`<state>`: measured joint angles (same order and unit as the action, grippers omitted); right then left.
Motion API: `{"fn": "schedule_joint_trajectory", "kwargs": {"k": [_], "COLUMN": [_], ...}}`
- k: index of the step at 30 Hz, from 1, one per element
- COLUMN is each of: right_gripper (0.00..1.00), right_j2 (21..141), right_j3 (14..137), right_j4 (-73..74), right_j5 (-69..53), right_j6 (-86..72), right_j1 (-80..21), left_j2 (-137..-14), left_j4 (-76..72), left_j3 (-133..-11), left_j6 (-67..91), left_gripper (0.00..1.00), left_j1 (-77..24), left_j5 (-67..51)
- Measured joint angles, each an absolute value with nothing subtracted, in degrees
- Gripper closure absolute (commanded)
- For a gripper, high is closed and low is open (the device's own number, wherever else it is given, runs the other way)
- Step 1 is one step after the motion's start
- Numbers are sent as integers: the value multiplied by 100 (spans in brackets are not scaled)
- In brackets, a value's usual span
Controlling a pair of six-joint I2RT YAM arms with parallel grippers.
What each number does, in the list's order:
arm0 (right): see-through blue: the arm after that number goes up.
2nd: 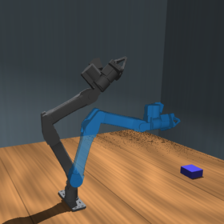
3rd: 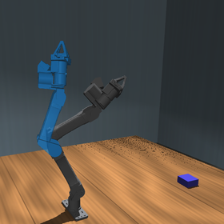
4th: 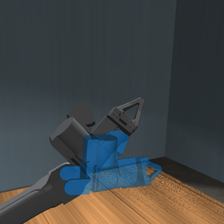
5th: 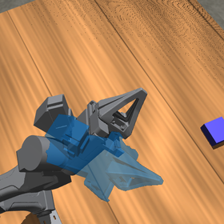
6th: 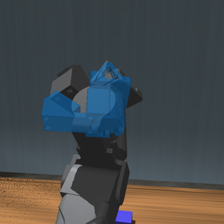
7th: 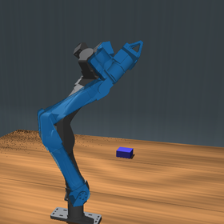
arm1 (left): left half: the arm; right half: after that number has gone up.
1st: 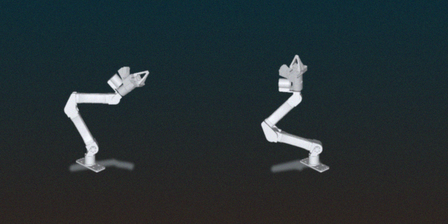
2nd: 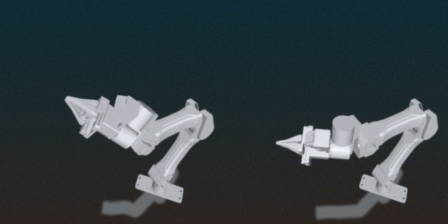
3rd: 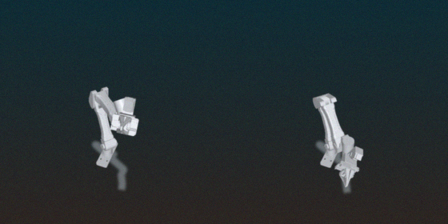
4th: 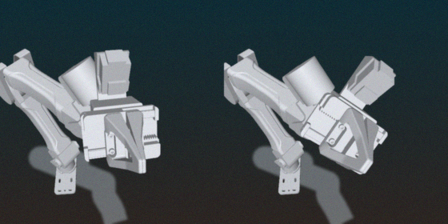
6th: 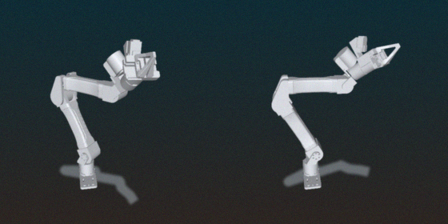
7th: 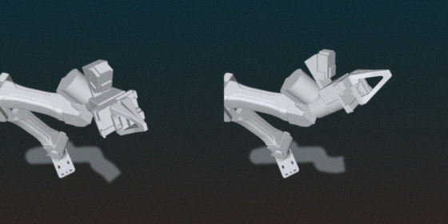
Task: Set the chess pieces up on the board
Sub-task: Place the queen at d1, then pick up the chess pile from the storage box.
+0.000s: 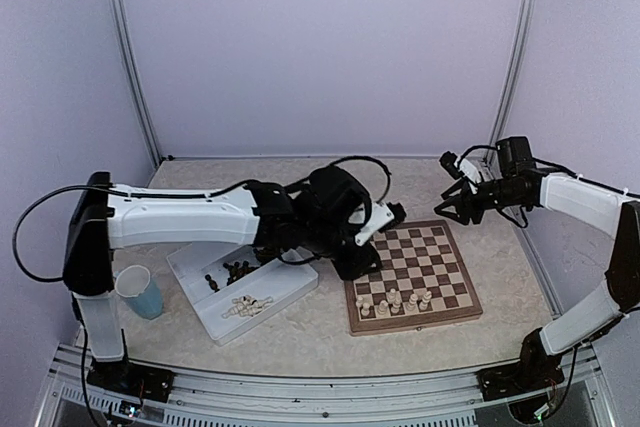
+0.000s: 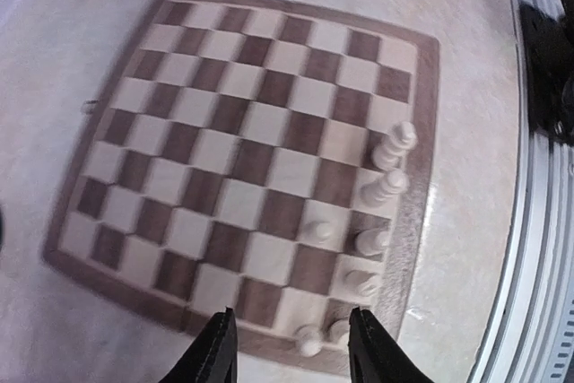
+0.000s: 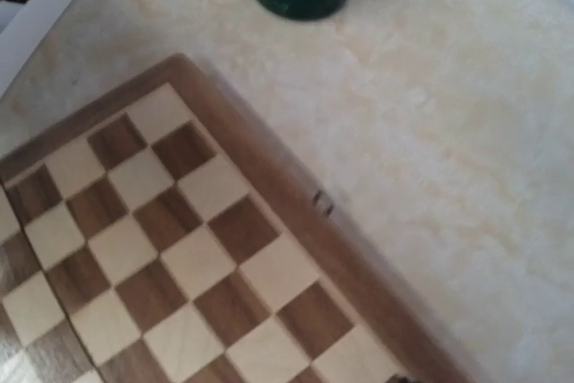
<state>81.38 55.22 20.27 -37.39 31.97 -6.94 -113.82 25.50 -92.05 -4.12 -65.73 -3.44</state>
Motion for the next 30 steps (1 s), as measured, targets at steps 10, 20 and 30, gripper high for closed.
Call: {"fn": "schedule_joint_trajectory", "kwargs": {"k": [10, 20, 30], "right_gripper": [52, 55, 57], "right_j2": [8143, 8569, 8711], "right_j3": [6851, 6873, 6873], "right_j4": [2716, 3317, 3483], "right_j5": [-3920, -4182, -4296], "right_j6": [3426, 3452, 3557], "right_j1": [-694, -703, -829], "left_j2": [-9636, -9146, -8851], "left_j4": [3170, 4329, 4460], "left_j3": [-7572, -6471, -5992], "left_j6": [827, 1632, 1857], "left_gripper": [66, 61, 63], "left_j1": [-5234, -4751, -4685], "left_j5": [904, 333, 169]}}
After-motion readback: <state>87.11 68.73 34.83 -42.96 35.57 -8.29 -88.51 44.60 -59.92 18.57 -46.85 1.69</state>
